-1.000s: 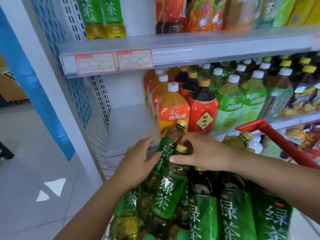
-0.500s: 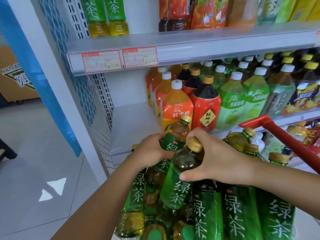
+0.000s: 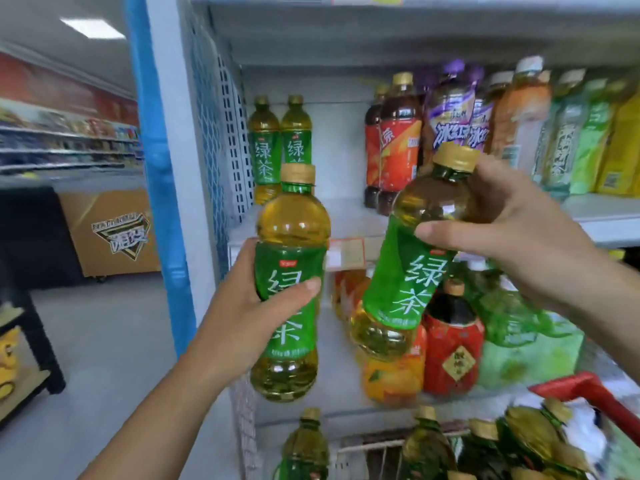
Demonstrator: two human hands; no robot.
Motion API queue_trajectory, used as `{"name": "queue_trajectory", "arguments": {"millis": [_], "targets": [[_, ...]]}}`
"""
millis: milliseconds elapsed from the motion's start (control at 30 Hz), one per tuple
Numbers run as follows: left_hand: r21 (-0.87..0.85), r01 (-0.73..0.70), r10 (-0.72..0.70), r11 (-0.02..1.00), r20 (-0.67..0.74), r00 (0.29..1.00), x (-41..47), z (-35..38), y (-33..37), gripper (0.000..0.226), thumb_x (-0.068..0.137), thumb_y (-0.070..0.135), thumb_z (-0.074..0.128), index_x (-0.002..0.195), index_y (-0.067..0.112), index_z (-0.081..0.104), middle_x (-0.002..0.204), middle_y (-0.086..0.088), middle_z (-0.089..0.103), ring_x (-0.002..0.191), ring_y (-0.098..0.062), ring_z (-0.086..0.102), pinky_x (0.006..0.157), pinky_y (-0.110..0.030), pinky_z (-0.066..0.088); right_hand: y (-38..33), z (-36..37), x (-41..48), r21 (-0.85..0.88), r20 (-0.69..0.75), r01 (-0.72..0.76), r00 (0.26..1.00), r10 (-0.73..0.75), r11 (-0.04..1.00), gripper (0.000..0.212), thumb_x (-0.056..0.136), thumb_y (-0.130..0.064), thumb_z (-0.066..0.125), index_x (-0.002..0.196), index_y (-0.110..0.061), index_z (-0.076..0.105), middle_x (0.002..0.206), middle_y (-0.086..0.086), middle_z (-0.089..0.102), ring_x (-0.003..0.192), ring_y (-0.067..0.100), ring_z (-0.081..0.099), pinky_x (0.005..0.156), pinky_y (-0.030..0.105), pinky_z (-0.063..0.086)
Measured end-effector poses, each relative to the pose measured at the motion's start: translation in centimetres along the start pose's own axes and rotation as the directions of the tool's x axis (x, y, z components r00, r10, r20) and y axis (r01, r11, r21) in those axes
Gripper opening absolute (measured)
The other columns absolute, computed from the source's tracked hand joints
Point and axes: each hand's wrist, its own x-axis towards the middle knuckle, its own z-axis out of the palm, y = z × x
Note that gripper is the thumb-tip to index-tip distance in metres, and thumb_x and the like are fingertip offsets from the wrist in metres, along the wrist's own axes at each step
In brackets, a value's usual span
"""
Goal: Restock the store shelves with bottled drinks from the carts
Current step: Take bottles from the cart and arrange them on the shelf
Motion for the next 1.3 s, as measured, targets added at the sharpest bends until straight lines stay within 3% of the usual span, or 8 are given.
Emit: {"name": "queue_trajectory", "arguments": {"millis": [267,367,567,833,967,1067,1200,1300], "targets": [[0.184,-0.186,0.22,0.965,-0.185,0.958,6.1,-6.2,3.6,0.046,0.062,0.053,0.073,0.102,0.035,0.059,0.091,0.009,0.07,0.088,-0.019,0.068,0.086,-0.055,0.054,-4.5,2.1,9.2,-0.152,-0.183,0.323,0.92,-0.348,0.934,0.049,0.066,-0.029,0.08,0.109,-0.026,0.055,0.101,-0.01,0.069,0.094,0.006,0.067,0.09,0.026,0.052],[0.126,-0.208,0.23,0.97,-0.203,0.952,7.9,-7.2,3.7,0.049,0.063,0.05,0.076,0.106,0.032,0.059,0.096,0.002,0.069,0.093,-0.031,0.067,0.086,-0.064,0.051,-4.6,3.4,11.7,-0.311,-0.129,0.327,0.916,-0.38,0.893,0.048,0.071,-0.027,0.08,0.109,-0.029,0.051,0.097,-0.016,0.064,0.087,-0.005,0.061,0.083,0.01,0.046],[-0.006,-0.2,0.195,0.98,-0.2,0.96,9.8,-8.0,3.2,0.049,0.06,0.045,0.073,0.104,0.029,0.06,0.085,0.006,0.071,0.077,-0.017,0.071,0.063,-0.035,0.056,-0.7,5.1,17.4,-0.394,-0.066,0.128,0.984,-0.167,0.91,0.053,0.074,-0.026,0.078,0.12,-0.018,0.052,0.107,-0.002,0.063,0.097,0.014,0.061,0.08,0.023,0.045],[-0.049,-0.214,0.202,0.976,-0.178,0.963,9.8,-8.2,3.1,0.056,0.062,0.042,0.072,0.111,0.019,0.059,0.085,0.004,0.071,0.075,-0.017,0.072,0.061,-0.03,0.056,4.5,7.4,20.6,-0.155,-0.125,-0.03,0.992,0.011,0.987,0.065,0.081,-0.041,0.073,0.134,-0.02,0.04,0.119,-0.007,0.056,0.101,0.007,0.058,0.078,0.019,0.045],[-0.039,-0.215,0.204,0.976,-0.188,0.961,9.9,-7.9,3.4,0.046,0.059,0.043,0.073,0.101,0.027,0.062,0.083,0.006,0.072,0.075,-0.016,0.072,0.062,-0.032,0.057,6.8,7.2,19.4,-0.02,0.054,-0.062,0.997,0.063,0.998,0.091,0.077,-0.031,0.079,0.145,-0.039,0.02,0.12,-0.01,0.06,0.105,0.01,0.064,0.088,0.033,0.053],[-0.032,-0.225,0.215,0.974,-0.185,0.959,10.2,-7.8,3.6,0.046,0.058,0.042,0.074,0.1,0.027,0.062,0.082,0.005,0.072,0.074,-0.018,0.072,0.061,-0.033,0.057,8.1,7.2,19.1,-0.112,0.029,-0.208,0.977,0.212,0.972,0.096,0.074,-0.021,0.082,0.146,-0.029,0.018,0.122,0.003,0.061,0.106,0.02,0.063,0.09,0.041,0.054],[-0.018,-0.249,0.243,0.968,-0.167,0.956,10.9,-7.6,4.2,0.051,0.057,0.042,0.073,0.103,0.024,0.061,0.081,0.005,0.071,0.07,-0.016,0.071,0.056,-0.028,0.055,8.2,7.8,21.2,-0.369,-0.076,-0.339,0.939,0.335,0.865,0.068,0.084,-0.03,0.073,0.131,-0.007,0.03,0.125,0.011,0.055,0.114,0.027,0.056,0.096,0.04,0.048],[-0.028,-0.263,0.256,0.964,-0.153,0.954,11.0,-7.8,3.9,0.049,0.056,0.043,0.077,0.101,0.028,0.063,0.081,0.003,0.072,0.07,-0.019,0.072,0.056,-0.031,0.056,9.2,8.5,23.3,-0.355,-0.091,-0.41,0.91,0.405,0.84,0.066,0.089,-0.028,0.067,0.136,-0.006,0.026,0.131,0.015,0.051,0.12,0.032,0.052,0.101,0.045,0.045]]}}
